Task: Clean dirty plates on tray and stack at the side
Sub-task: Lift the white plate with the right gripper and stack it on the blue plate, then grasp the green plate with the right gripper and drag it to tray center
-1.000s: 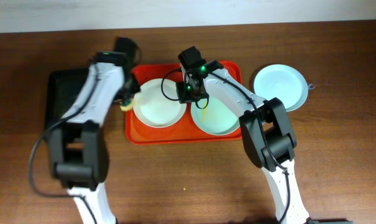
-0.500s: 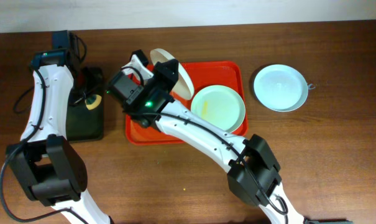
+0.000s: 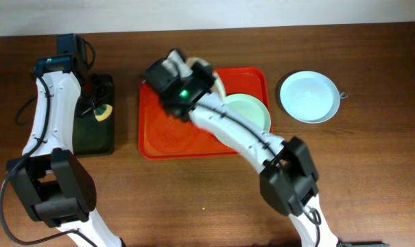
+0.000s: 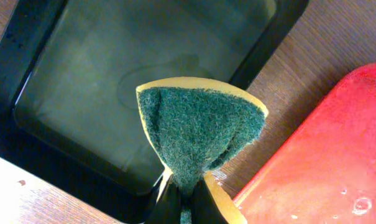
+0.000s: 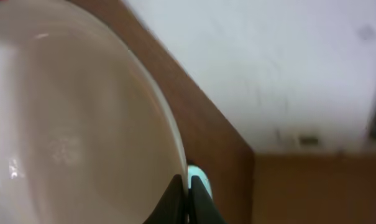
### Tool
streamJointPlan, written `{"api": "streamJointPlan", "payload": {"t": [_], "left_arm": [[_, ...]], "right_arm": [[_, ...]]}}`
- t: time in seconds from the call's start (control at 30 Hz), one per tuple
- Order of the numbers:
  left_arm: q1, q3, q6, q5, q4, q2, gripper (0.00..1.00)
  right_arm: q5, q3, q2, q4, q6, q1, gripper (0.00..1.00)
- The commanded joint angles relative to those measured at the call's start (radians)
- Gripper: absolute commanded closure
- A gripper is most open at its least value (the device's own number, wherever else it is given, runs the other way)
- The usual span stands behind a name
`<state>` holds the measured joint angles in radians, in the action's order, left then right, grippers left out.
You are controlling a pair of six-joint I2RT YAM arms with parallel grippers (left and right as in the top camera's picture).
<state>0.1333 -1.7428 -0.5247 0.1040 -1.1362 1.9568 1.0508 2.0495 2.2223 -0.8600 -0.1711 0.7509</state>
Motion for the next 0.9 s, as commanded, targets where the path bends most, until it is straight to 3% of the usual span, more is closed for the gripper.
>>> {"api": "streamJointPlan", "payload": {"t": [0.0,0.07,0.13,0.27,0.33,0.43,0.6,0.63,0.67,0.7,0.77,0.87], "left_arm": [[0.005,0.010,-0.013,-0.003,0.009,0.003,1.00],[0.005,0.010,-0.012,-0.003,0.006,0.003,1.00],[0.005,0.010,-0.005,-0.004,0.005,0.003,1.00],[0.005,0.010,-0.005,-0.003,0.005,0.005,1.00],[0.005,0.010,-0.005,-0.003,0.005,0.005,1.00],[0.005,0.010,-0.005,-0.004,0.006,0.005,1.00],[0.005,0.010,-0.006,-0.004,0.016,0.005,1.00],[0.005,0.010,-0.006,-0.004,0.016,0.005,1.00],[0.005,0.010,-0.006,-0.004,0.015,0.005,1.00],[0.005,0.010,-0.006,-0.004,0.014,0.005,1.00],[0.005,0.010,-0.006,-0.004,0.014,0.005,1.00],[0.005,0.010,-0.006,-0.004,0.015,0.005,1.00]], "right_arm": [[0.056,0.016,-0.195,0.022,0.134,-0.041,0.96],[-0.236,0.016,-0.284,-0.006,0.224,-0.157,0.96],[-0.609,0.015,-0.314,-0.103,0.315,-0.374,0.96],[-1.103,0.008,-0.209,-0.278,0.374,-0.808,0.96],[-1.164,0.001,-0.142,-0.349,0.370,-0.969,0.96],[-1.164,-0.060,-0.085,-0.362,0.370,-1.099,0.96],[-1.172,-0.158,-0.075,-0.295,0.306,-1.135,0.93],[-1.172,-0.173,-0.074,-0.283,0.307,-1.125,0.85],[-1.172,-0.184,-0.074,-0.273,0.307,-1.115,0.66],[-1.172,-0.195,-0.074,-0.261,0.307,-1.102,0.57],[-1.174,-0.199,-0.074,-0.258,0.307,-1.069,0.21],[-1.321,-0.199,-0.074,-0.262,0.307,-0.998,0.14]]}}
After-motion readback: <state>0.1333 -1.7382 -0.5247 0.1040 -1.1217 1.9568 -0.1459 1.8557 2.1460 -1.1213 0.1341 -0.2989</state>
